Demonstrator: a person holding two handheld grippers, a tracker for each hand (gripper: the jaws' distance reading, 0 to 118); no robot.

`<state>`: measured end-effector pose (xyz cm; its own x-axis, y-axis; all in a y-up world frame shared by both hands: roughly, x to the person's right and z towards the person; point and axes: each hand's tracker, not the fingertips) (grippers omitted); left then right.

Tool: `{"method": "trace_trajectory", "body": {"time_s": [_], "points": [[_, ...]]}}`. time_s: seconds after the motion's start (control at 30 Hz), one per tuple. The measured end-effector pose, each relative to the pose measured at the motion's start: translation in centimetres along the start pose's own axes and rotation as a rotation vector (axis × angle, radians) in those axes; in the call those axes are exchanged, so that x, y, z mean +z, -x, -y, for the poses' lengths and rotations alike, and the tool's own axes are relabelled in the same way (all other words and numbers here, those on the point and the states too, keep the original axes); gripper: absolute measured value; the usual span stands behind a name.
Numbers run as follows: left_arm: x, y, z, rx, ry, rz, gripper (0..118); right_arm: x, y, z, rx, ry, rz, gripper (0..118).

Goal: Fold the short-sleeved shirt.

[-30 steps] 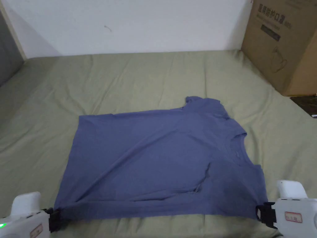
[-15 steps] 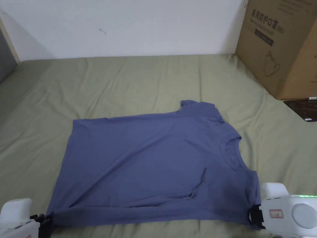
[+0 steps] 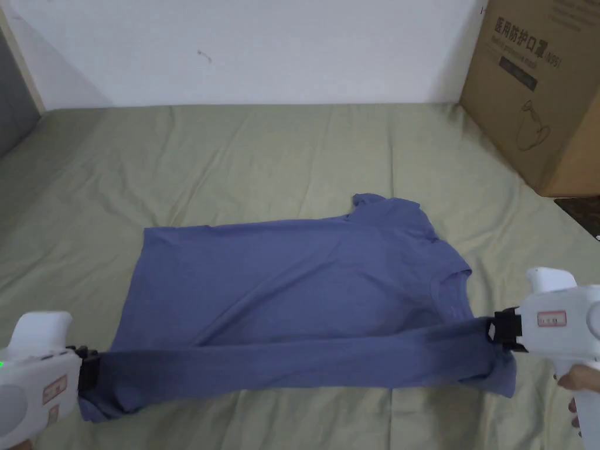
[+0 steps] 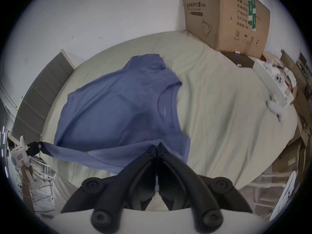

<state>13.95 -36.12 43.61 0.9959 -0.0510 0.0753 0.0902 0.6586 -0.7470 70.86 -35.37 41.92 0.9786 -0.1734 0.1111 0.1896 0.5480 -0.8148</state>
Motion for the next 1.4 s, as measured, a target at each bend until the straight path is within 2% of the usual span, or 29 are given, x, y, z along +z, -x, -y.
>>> {"method": "trace_trajectory", "body": {"time_s": [0.13, 0.23, 0.27, 0.3, 0.33, 0.37, 0.4, 0.43, 0.5, 0.53, 0.57, 0.6, 0.63, 0.67, 0.83, 0.87, 0.9, 0.93, 1.03, 1.07, 1.1, 1.17, 1.2, 1.23, 1.27, 1.33, 1.37, 1.4], "points": [[-4.8, 0.1, -3.8, -0.039, 0.065, -0.03, 2, -4.1, -0.1, -3.6, -0.029, 0.036, 0.062, 0], [-8.0, -0.1, -4.9, -0.054, 0.109, -0.041, 4, -7.4, 0.3, -4.0, -0.018, 0.059, 0.112, 0], [-8.5, -0.2, -4.9, -0.059, 0.123, -0.039, 14, -8.0, 0.7, -3.9, 0.01, 0.072, 0.119, 5], [-8.8, -0.4, -4.9, -0.057, 0.132, -0.042, 33, -8.3, 0.9, -3.7, 0.025, 0.089, 0.131, 20], [-8.7, -0.3, -4.8, -0.053, 0.133, -0.039, 63, -8.3, 1.1, -3.5, 0.032, 0.09, 0.156, 49], [-8.3, -0.1, -4.4, -0.044, 0.139, -0.026, 86, -7.8, 1.1, -3.2, 0.026, 0.082, 0.146, 57], [-7.8, 0.1, -4.1, -0.031, 0.134, -0.02, 101, -7.0, 0.9, -3.0, 0.019, 0.064, 0.115, 57], [-7.0, 0.2, -3.7, -0.014, 0.115, -0.014, 104, -6.3, 0.5, -2.8, 0.011, 0.047, 0.083, 57], [-5.2, 0.7, -3.0, 0.005, 0.095, -0.011, 103, -4.3, 0.6, -2.2, 0.015, 0.032, 0.096, 57], [-4.2, 0.8, -2.4, 0.025, 0.085, -0.006, 100, -3.1, 0.7, -1.6, 0.017, 0.006, 0.09, 53], [-3.1, 0.9, -1.6, 0.056, 0.065, 0.017, 89, -2.0, 0.4, -0.9, 0.017, -0.01, 0.081, 43], [-2.2, 1.0, -0.9, 0.083, 0.049, 0.042, 64, -1.1, 0.4, -0.2, 0.018, -0.025, 0.062, 23], [-1.3, 0.9, 0.0, 0.116, 0.05, 0.055, 16, -0.4, 0.6, 0.8, 0.016, -0.026, 0.057, 0], [-0.8, 0.7, 1.1, 0.128, 0.056, 0.052, 0, -0.1, 0.8, 1.9, 0.013, -0.026, 0.069, 0], [-1.1, -0.2, 4.6, 0.138, 0.092, 0.033, 0, -1.0, 1.3, 5.3, 0.019, 0.048, 0.043, 0], [-1.2, -0.2, 4.7, 0.139, 0.089, 0.027, 6, -1.3, 1.4, 5.6, 0.018, 0.055, 0.042, 0], [-1.3, 0.0, 4.3, 0.143, 0.075, 0.0, 22, -1.4, 1.5, 5.9, 0.012, 0.057, 0.042, 0], [-1.4, 0.1, 4.0, 0.16, 0.053, -0.022, 54, -1.5, 1.6, 6.0, 0.004, 0.062, 0.038, 0], [-1.7, 0.9, 2.7, 0.233, 0.052, 0.02, 76, -2.4, 1.4, 6.0, -0.001, 0.066, 0.026, 0], [-2.1, 0.8, 2.6, 0.226, 0.045, 0.021, 89, -2.4, 1.7, 5.9, 0.003, 0.068, 0.024, 0], [-2.4, 0.6, 2.4, 0.22, 0.041, 0.022, 95, -2.5, 1.9, 5.8, 0.005, 0.069, 0.022, 0], [-3.9, 0.2, 2.2, 0.198, 0.081, 0.02, 94, -2.9, 2.1, 5.9, 0.005, 0.073, 0.021, 0], [-4.8, 0.1, 2.5, 0.196, 0.125, 0.038, 87, -3.1, 2.2, 5.9, 0.006, 0.075, 0.019, 0], [-5.8, 0.1, 2.8, 0.202, 0.167, 0.058, 49, -3.1, 2.3, 6.1, 0.005, 0.077, 0.02, 0], [-6.9, 0.0, 3.4, 0.214, 0.227, 0.058, 3, -3.3, 2.2, 6.1, 0.004, 0.081, 0.022, 0], [-6.5, -0.3, 3.9, 0.228, 0.169, 0.041, 5, -3.3, 1.9, 6.2, -0.001, 0.085, 0.032, 0], [-6.0, -0.3, 3.5, 0.225, 0.165, 0.04, 5, -3.0, 1.6, 6.2, -0.006, 0.081, 0.039, 5], [-5.9, -0.1, 3.3, 0.223, 0.16, 0.046, 5, -2.9, 1.1, 6.0, -0.013, 0.072, 0.043, 21]]}}
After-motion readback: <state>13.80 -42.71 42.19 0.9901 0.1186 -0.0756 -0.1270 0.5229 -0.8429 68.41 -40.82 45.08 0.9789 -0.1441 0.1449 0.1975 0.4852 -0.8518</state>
